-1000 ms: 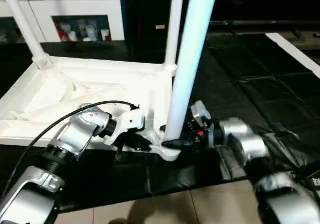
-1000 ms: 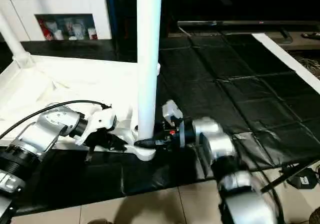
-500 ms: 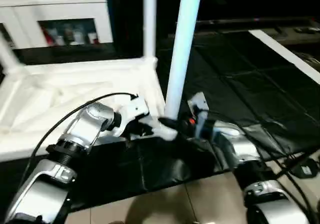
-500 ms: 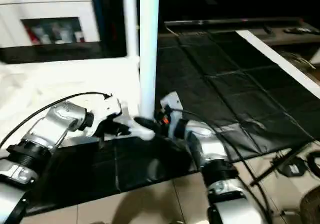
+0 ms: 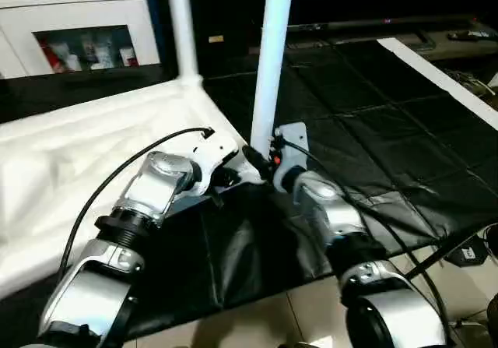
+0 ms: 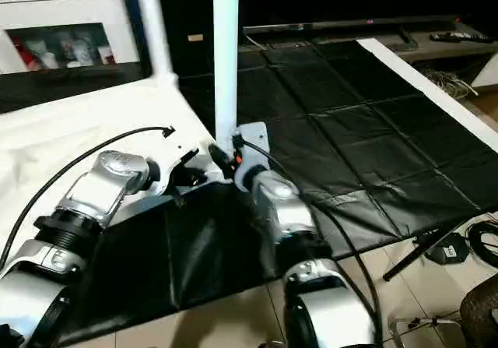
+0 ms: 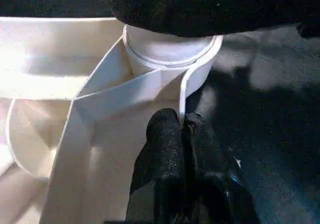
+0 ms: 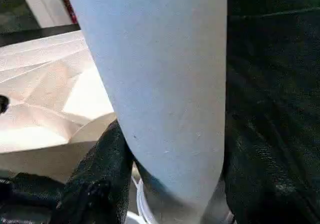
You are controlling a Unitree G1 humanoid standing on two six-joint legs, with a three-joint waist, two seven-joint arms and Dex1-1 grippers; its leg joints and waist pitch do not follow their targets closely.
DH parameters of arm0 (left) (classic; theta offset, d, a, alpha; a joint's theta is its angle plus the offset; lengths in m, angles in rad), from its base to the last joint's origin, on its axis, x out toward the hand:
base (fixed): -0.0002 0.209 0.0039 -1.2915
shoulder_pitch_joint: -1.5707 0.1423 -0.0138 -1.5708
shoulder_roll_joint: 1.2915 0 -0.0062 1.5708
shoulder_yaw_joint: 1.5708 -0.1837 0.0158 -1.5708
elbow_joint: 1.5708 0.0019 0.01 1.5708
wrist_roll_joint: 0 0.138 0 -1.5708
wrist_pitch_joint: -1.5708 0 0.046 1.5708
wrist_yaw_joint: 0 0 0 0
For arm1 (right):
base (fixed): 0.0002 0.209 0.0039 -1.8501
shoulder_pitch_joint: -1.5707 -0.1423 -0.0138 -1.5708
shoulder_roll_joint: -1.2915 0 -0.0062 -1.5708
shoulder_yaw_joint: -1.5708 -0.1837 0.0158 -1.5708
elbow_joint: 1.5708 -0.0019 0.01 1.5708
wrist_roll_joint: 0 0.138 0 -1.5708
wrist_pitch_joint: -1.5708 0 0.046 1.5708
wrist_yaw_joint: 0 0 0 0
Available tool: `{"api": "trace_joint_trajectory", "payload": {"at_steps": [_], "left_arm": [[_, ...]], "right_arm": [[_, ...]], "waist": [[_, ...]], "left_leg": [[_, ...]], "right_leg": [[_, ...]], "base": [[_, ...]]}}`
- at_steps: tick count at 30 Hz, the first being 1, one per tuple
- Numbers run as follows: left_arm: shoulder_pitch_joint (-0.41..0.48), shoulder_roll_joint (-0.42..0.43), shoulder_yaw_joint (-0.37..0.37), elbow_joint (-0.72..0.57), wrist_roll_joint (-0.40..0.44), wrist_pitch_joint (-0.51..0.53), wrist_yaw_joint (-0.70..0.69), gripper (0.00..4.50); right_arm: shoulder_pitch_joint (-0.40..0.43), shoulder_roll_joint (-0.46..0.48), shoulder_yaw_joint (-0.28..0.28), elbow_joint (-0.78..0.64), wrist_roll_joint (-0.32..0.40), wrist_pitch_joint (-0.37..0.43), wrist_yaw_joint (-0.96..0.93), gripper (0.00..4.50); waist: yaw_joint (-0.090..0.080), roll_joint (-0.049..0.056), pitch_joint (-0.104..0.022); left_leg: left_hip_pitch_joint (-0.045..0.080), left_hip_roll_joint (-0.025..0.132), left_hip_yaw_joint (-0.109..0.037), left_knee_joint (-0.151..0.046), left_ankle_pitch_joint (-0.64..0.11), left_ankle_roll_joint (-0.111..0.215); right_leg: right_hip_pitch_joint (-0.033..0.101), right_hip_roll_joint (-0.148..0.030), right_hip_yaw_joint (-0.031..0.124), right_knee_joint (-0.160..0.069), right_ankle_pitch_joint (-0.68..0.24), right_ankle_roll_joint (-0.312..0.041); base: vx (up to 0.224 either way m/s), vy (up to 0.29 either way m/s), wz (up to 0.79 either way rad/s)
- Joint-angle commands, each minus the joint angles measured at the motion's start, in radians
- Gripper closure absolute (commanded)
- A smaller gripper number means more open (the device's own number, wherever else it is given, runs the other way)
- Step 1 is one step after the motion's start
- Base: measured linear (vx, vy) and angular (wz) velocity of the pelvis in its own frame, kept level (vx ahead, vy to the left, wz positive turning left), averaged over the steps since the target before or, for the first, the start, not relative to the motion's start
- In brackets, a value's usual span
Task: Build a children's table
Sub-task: Rotate leg to tighten
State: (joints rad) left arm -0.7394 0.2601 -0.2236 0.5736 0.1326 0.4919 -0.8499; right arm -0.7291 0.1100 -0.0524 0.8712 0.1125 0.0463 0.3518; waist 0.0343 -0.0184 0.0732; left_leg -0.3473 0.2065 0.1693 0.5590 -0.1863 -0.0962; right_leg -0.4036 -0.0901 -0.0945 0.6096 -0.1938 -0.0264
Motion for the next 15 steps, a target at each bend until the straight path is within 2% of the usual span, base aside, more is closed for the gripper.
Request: {"api": "trace_joint_trajectory", "payload": {"at_steps": [1,2,3,6,9,10,11,12,13,14,15], "left_arm": [[-0.018,-0.060,-0.038,-0.044,-0.039,-0.036,-0.024,4.50],[-0.012,-0.051,-0.043,-0.048,-0.039,-0.056,-0.043,4.50],[-0.004,-0.042,-0.044,-0.055,-0.043,-0.062,-0.063,4.50],[0.019,-0.018,-0.053,-0.075,-0.055,-0.083,-0.114,4.50],[0.036,0.003,-0.054,-0.084,-0.061,-0.103,-0.144,4.50],[0.036,0.003,-0.054,-0.084,-0.061,-0.103,-0.144,4.50],[0.039,0.007,-0.054,-0.083,-0.061,-0.110,-0.150,4.50],[0.044,0.018,-0.057,-0.076,-0.057,-0.139,-0.158,4.50],[0.045,0.024,-0.058,-0.069,-0.053,-0.159,-0.160,4.50],[0.046,0.026,-0.058,-0.066,-0.052,-0.166,-0.160,4.50],[0.047,0.028,-0.058,-0.062,-0.051,-0.174,-0.160,4.50]], "right_arm": [[0.023,0.091,0.051,0.110,0.002,0.052,0.021,2.37],[0.021,0.081,0.042,0.113,0.006,0.043,0.022,2.03],[0.024,0.063,0.042,0.110,0.004,0.031,0.037,1.70],[0.042,0.009,0.050,0.092,-0.019,-0.005,0.094,1.64],[0.098,-0.086,0.070,0.019,-0.040,-0.050,0.179,1.26],[0.098,-0.086,0.070,0.019,-0.040,-0.050,0.179,1.26],[0.116,-0.107,0.067,-0.008,-0.035,-0.066,0.199,1.24],[0.163,-0.155,0.055,-0.082,-0.005,-0.087,0.269,1.14],[0.189,-0.177,0.045,-0.127,0.023,-0.080,0.316,0.99],[0.198,-0.184,0.042,-0.141,0.031,-0.077,0.331,0.82],[0.212,-0.196,0.037,-0.165,0.043,-0.075,0.351,0.82]], "waist": [[0.009,0.012,-0.044],[0.009,0.012,-0.044],[0.010,0.014,-0.048],[0.013,0.015,-0.056],[0.018,0.015,-0.064],[0.019,0.014,-0.065],[0.021,0.009,-0.069],[0.027,0.006,-0.070],[0.035,0.010,-0.071],[0.039,0.008,-0.072],[0.041,0.005,-0.074]], "left_leg": [[-0.008,0.021,-0.004,-0.070,-0.214,0.032],[-0.009,0.020,-0.003,-0.070,-0.207,0.034],[-0.011,0.020,-0.003,-0.067,-0.172,0.044],[-0.009,0.023,0.000,-0.061,-0.117,0.056],[-0.010,0.022,0.003,-0.050,-0.034,0.103],[-0.009,0.021,0.003,-0.049,-0.022,0.110],[-0.005,0.022,0.005,-0.047,-0.009,0.123],[-0.007,0.020,0.004,-0.045,0.003,0.129],[0.000,0.022,0.008,-0.041,0.010,0.152],[-0.001,0.025,0.008,-0.040,0.007,0.172],[-0.006,0.025,0.006,-0.041,0.007,0.173]], "right_leg": [[0.046,-0.060,0.059,-0.087,-0.234,-0.203],[0.047,-0.059,0.059,-0.086,-0.224,-0.205],[0.052,-0.059,0.059,-0.080,-0.168,-0.215],[0.057,-0.058,0.059,-0.067,-0.064,-0.249],[0.065,-0.055,0.057,-0.051,0.096,-0.285],[0.065,-0.055,0.057,-0.050,0.109,-0.290],[0.064,-0.056,0.058,-0.047,0.131,-0.302],[0.071,-0.055,0.057,-0.046,0.143,-0.302],[0.065,-0.056,0.059,-0.045,0.166,-0.306],[0.065,-0.056,0.059,-0.043,0.172,-0.310],[0.068,-0.058,0.057,-0.042,0.151,-0.311]], "base": [[0.000,0.000,0.00],[0.000,0.000,0.00],[0.000,0.000,0.00],[0.000,0.000,0.00],[0.000,0.000,0.00],[0.000,0.000,0.00],[0.000,0.000,0.00],[0.000,0.000,0.00],[0.000,0.000,0.00],[0.000,0.000,0.00],[0.000,0.000,0.00]]}}
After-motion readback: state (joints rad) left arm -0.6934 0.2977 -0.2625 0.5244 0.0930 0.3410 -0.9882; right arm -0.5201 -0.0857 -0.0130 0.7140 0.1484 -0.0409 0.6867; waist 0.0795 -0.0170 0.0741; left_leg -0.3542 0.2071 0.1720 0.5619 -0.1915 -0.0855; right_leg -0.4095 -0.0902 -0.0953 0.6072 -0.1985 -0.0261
